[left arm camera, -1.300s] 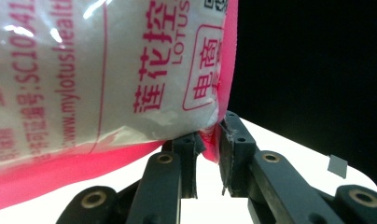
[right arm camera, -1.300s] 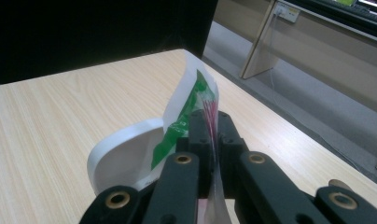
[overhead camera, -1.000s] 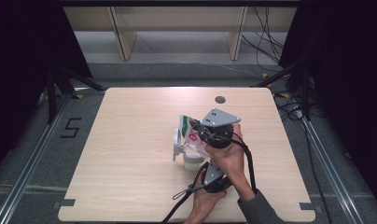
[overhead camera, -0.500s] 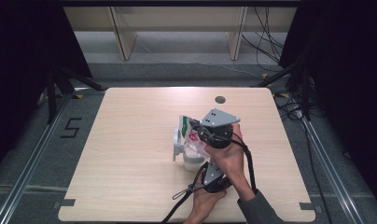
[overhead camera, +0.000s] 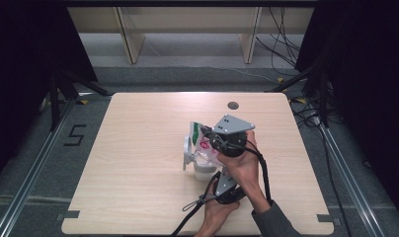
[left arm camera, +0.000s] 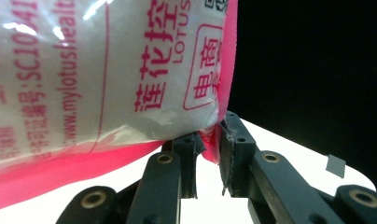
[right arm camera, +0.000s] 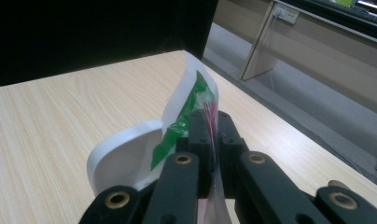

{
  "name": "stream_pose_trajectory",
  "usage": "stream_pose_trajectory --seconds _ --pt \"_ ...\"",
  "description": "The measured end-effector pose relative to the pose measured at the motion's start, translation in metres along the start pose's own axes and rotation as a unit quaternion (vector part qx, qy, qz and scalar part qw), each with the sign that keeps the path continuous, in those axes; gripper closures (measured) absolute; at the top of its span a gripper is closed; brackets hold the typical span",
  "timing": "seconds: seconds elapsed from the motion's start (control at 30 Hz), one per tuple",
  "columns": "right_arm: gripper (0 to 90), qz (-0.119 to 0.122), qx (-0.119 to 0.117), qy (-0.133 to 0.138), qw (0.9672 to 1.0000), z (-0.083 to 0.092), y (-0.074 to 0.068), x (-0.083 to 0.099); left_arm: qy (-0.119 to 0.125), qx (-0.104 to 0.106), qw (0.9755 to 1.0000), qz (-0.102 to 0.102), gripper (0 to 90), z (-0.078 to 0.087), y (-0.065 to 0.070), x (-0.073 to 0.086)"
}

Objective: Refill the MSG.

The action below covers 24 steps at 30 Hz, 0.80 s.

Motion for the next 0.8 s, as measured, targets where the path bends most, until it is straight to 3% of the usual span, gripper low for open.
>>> stream_pose_trajectory --seconds 0.03,0.1,0.13,0.23,0.3,0.4,0.43,0.57,0.8 --pt "88.6 -0.001 -0.004 -0.003 1.0000 0.0001 -0.0006 0.0005 -0.006 -0.007 1.0000 -0.002 77.6 0.0011 -0.0005 0.0006" --pt "88.5 -0.003 -0.005 -0.002 1.0000 0.0005 -0.0005 0.0000 0.001 0.000 1.0000 0.001 77.6 0.0002 0.0002 -0.0004" --pt "88.5 0.007 0.006 0.006 0.9999 0.0008 0.0024 -0.0014 0.001 -0.001 1.0000 0.002 77.7 0.0002 0.0001 -0.0004" --pt "88.5 -0.005 0.001 -0.001 1.0000 0.0007 -0.0010 0.0001 -0.006 -0.007 1.0000 -0.002 77.7 0.0013 -0.0006 0.0006" --pt "88.6 -0.002 -0.005 -0.002 1.0000 0.0004 -0.0006 0.0001 0.000 0.000 1.0000 0.000 77.7 0.0002 -0.0002 0.0001" --pt "88.5 -0.011 -0.002 -0.004 0.9999 0.0013 -0.0010 0.0005 -0.003 -0.006 1.0000 -0.001 77.6 0.0010 -0.0005 0.0003" --pt "88.5 -0.004 0.004 0.005 1.0000 0.0010 0.0009 -0.0008 0.000 -0.001 1.0000 0.000 77.6 0.0005 -0.0003 0.0001" --pt "88.5 -0.014 -0.002 -0.003 0.9999 0.0014 -0.0014 0.0005 0.000 -0.001 1.0000 0.000 77.6 0.0005 -0.0003 0.0002" --pt "88.5 0.011 0.003 0.003 0.9999 -0.0011 0.0000 -0.0003 0.001 -0.001 1.0000 0.002 77.6 0.0003 -0.0006 0.0001"
Point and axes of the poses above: each handheld gripper's, and its own axes: z roughly backward along the jaws, x roughly out of its underside, y roughly to its right, the point moved 8 cm from there along -z, roughly forward along the jaws, and after that the axes turned 2 degrees about x, right-handed, at the moved point
